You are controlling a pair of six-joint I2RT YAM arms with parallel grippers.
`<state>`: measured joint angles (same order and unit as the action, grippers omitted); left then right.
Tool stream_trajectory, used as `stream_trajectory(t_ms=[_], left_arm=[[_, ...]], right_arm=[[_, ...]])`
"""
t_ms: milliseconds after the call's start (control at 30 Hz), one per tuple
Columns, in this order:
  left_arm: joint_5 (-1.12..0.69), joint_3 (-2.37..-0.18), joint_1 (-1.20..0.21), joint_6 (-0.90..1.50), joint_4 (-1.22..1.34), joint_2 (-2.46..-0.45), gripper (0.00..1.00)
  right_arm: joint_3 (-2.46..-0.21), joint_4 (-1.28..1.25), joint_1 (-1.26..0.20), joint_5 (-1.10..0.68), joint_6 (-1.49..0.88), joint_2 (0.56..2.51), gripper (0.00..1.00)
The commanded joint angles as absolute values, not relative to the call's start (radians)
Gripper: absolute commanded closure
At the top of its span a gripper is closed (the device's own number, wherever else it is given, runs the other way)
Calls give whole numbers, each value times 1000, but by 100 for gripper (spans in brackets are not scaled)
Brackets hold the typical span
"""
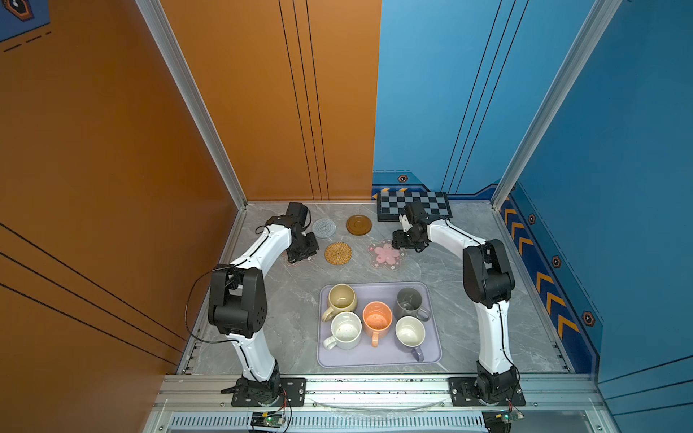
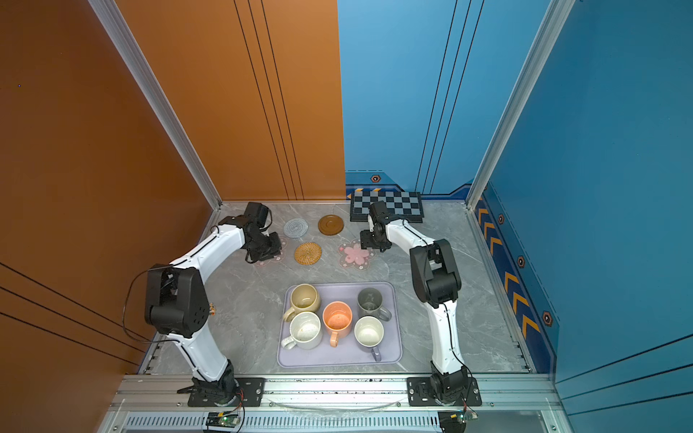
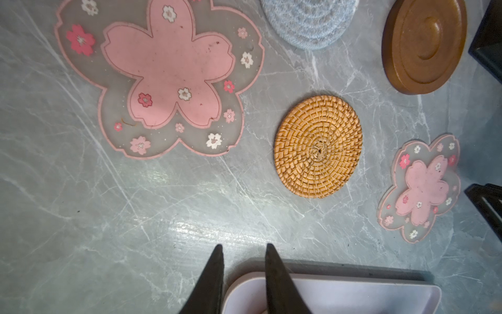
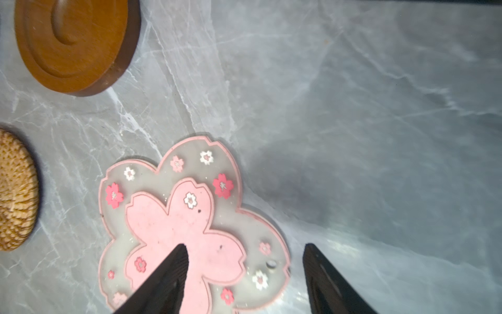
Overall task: Place cups on coasters
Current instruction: Move the coaster to the top-center of the table.
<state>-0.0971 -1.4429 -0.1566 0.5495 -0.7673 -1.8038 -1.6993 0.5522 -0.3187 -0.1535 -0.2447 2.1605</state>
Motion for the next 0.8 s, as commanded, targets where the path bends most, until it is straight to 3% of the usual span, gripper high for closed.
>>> stream_trajectory(t_ms=[0, 300, 767], left_arm=[[-92, -1422, -164, 545, -787, -1781, 72], [-91, -1407, -167, 540, -786, -1764, 72], [-94, -1383, -152, 533, -786, -1761, 72]], right_arm=[[-1649, 584, -308, -131, -249, 2081, 30], [-1478, 583, -315, -136, -241, 1974, 31], [-1425, 463, -361, -190, -328, 2043, 31]])
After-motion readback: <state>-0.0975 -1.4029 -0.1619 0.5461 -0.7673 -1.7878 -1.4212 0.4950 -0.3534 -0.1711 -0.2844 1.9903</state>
